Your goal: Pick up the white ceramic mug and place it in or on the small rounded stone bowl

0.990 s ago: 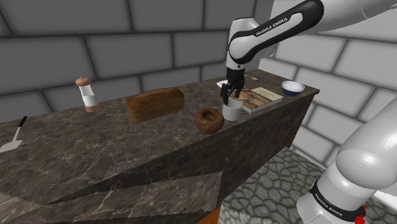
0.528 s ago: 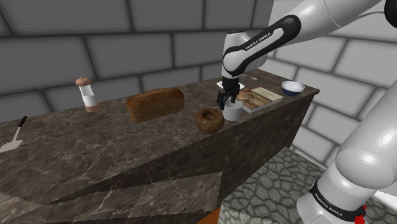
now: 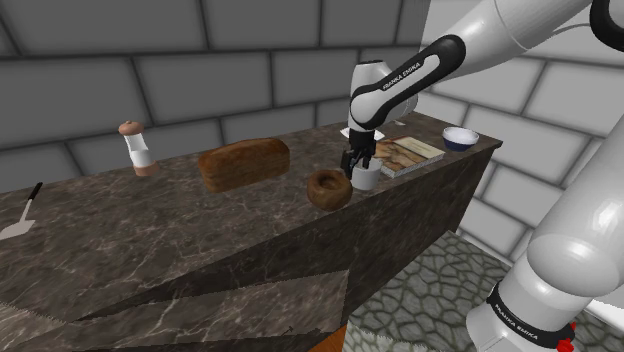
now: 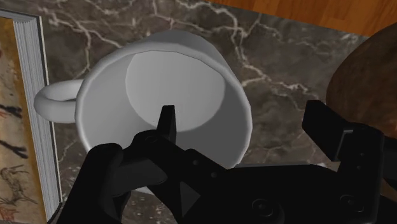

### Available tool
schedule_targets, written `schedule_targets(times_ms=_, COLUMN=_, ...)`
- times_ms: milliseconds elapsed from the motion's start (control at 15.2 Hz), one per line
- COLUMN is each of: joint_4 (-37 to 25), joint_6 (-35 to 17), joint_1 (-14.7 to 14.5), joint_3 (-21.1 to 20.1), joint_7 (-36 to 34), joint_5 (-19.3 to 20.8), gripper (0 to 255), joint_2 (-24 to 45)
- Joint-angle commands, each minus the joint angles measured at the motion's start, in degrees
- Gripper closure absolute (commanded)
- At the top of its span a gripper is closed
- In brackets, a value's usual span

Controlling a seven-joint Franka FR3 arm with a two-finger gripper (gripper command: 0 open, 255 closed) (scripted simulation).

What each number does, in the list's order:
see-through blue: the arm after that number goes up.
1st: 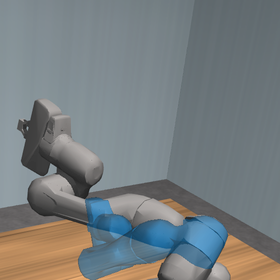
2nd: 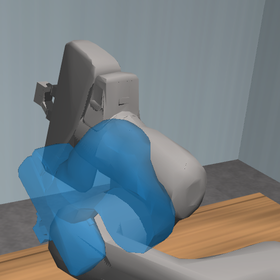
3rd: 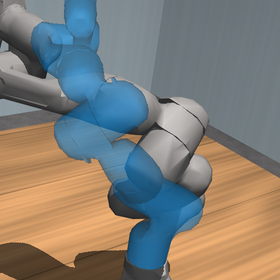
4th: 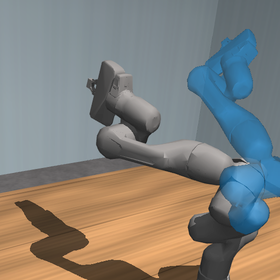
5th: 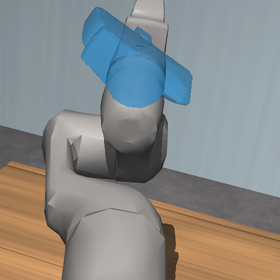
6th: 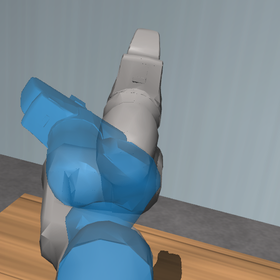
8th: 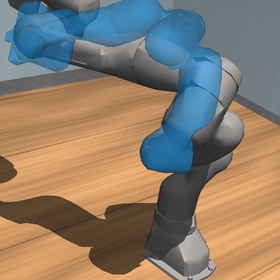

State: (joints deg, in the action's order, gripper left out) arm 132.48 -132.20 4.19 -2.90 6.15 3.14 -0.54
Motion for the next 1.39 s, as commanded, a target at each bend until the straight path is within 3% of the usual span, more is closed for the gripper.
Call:
schedule_targets(times_ms=0, joint_4=0.0, joint_6=-0.1, joint_1=0.0, joint_3=0.0, joint_7=0.0, joint_5=0.0, gripper=0, joint_2=0.0)
schedule_targets(times_ms=132, joint_4=0.0, joint_6=0.0, joint_1=0.0, joint_3=0.0, joint_7=0.0, joint_5=0.0, gripper=0, joint_2=0.0)
schedule_targets(times_ms=198, joint_4=0.0, joint_6=0.0, joint_1=0.0, joint_3=0.0, joint_7=0.0, joint_5=0.0, gripper=255, joint_2=0.0)
schedule_targets(times_ms=792, joint_4=0.0, joint_6=-0.1, joint_1=0.0, joint_3=0.0, joint_7=0.0, joint_5=0.0, gripper=255, joint_2=0.0)
schedule_targets(times_ms=1320, joint_4=-2.7, joint_6=6.1, joint_1=0.0, joint_3=0.0, joint_7=0.5, joint_5=-0.5, gripper=255, joint_2=-3.4)
